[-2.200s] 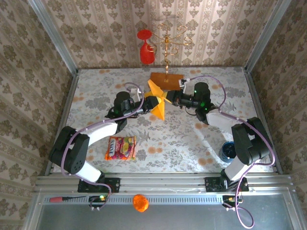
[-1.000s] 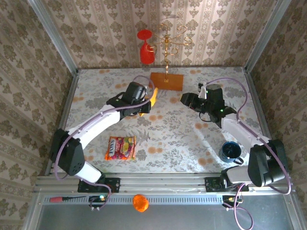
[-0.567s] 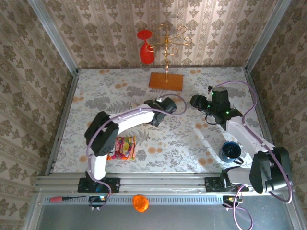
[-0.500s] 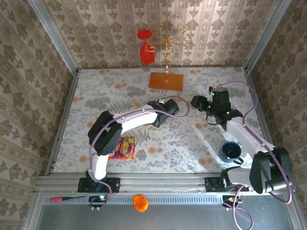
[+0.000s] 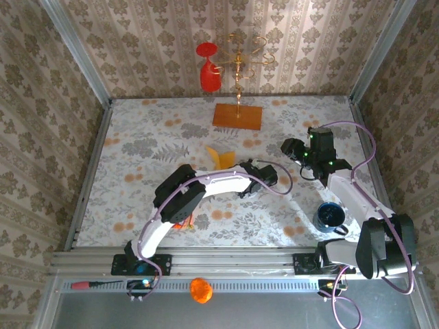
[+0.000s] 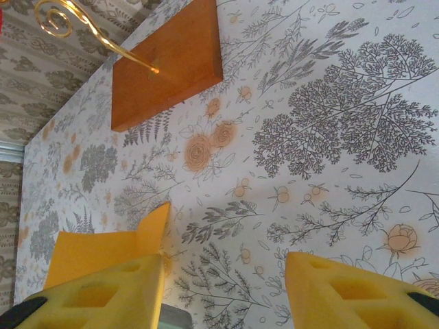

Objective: Fold a paper plane with a square sheet of paper (pick it up from the middle)

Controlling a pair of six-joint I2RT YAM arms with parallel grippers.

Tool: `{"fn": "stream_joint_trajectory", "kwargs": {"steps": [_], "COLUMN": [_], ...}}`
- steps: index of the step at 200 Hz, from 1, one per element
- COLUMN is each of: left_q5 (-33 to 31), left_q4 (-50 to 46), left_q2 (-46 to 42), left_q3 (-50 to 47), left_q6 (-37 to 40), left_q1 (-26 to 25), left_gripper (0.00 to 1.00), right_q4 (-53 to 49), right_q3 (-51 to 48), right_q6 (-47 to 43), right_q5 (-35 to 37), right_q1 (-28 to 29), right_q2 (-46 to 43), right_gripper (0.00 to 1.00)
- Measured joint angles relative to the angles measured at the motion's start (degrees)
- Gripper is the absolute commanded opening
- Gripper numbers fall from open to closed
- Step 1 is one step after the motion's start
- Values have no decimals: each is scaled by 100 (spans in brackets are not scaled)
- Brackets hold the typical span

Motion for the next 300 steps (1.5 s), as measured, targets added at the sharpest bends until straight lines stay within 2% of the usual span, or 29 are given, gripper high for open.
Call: {"fn": "stream_joint_trajectory", "kwargs": {"steps": [93,208,277,300], "left_q5": [791,990,1593,2120], "left_q4": [345,348,354,466], "left_q2": [81,83,42,-105], "left_q3": [7,74,245,240], "left_q6": [328,573,289,107], "left_q1": [2,-2,11,17], "left_gripper": [28,32,35,39], "right_q4": [11,72,85,85], "right_q3": [0,-98,-96,-98], "right_q6": [70,151,151,151], "right_q5": [-26,-111,-138,-138], "right_q1": [-24,-33,-33,-35], "right_q2": [17,144,144,144], "right_gripper": [50,50,50,50]}}
